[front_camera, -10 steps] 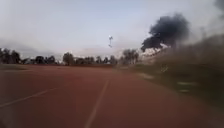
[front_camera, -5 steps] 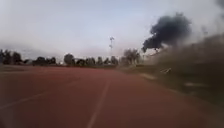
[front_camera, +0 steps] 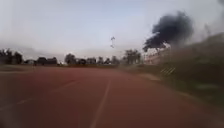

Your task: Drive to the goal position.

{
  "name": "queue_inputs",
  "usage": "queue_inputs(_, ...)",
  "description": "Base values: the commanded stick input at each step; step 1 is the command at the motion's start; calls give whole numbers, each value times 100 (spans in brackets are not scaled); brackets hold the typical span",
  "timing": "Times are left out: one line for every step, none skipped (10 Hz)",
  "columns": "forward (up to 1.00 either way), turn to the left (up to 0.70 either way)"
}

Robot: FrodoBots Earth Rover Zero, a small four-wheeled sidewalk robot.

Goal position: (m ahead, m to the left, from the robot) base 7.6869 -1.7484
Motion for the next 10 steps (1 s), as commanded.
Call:
queue_inputs(70,0)
queue_inputs(70,0)
queue_inputs(70,0)
queue_inputs(70,0)
queue_inputs(70,0)
queue_inputs(70,0)
queue_inputs(70,0)
queue_inputs(70,0)
queue_inputs(70,0)
queue_inputs(70,0)
